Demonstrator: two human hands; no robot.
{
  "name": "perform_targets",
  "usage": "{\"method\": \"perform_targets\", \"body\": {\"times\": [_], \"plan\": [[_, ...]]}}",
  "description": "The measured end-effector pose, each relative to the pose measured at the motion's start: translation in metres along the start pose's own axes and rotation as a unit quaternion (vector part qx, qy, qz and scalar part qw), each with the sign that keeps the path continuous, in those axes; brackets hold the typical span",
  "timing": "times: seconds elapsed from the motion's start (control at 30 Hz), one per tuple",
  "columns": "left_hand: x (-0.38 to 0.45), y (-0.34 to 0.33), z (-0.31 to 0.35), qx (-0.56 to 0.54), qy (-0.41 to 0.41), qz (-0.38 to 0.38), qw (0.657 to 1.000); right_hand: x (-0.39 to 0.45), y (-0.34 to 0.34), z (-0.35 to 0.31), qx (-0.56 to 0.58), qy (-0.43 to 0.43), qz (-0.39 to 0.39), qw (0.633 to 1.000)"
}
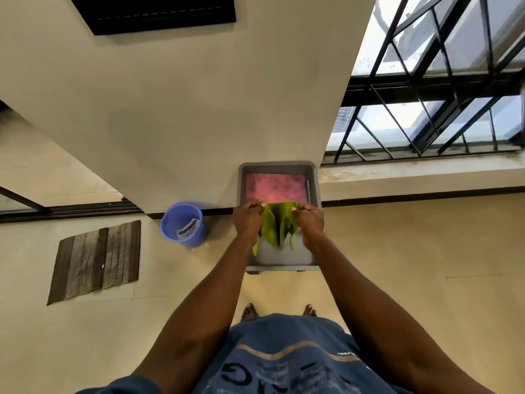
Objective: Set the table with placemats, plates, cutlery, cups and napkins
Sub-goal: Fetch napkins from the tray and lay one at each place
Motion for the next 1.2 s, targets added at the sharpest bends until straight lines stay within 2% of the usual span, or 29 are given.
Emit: {"method": "perform_targets", "body": {"times": [0.23, 0.57, 0.77, 1.07, 1.2], "plan": [[-0.028, -0.017, -0.001, 0.063, -0.057, -0.053, 0.995, -0.013, -0.014, 0.01, -0.068, 0.072, 0.0, 0.995], [-0.028, -0.022, -0.003, 0.068, -0.07, -0.075, 0.992, -0.02, -0.014, 0.01, -0.131, 0.161, 0.037, 0.978], [-0.025, -0.021, -0.003, 0.088, -0.082, -0.086, 0.989, -0.014, -0.016, 0.014, -0.135, 0.146, 0.049, 0.979], [-0.022, -0.018, 0.0, 0.082, -0.08, -0.106, 0.988, -0.024, -0.018, 0.005, -0.132, 0.145, -0.026, 0.98], [-0.02, -0.015, 0.002, 0.032, -0.072, -0.096, 0.992, -0.026, -0.018, 0.002, -0.05, 0.082, -0.082, 0.992]]}}
Point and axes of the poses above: each hand's wrist, its own x-axis towards the middle knuckle, its own y-axis out of the back of the hand, z = x × y, the point moved 1 cm from there along x, towards the middle knuckle, and after that the axes turned 9 degrees about -y, right-handed, at the moved point
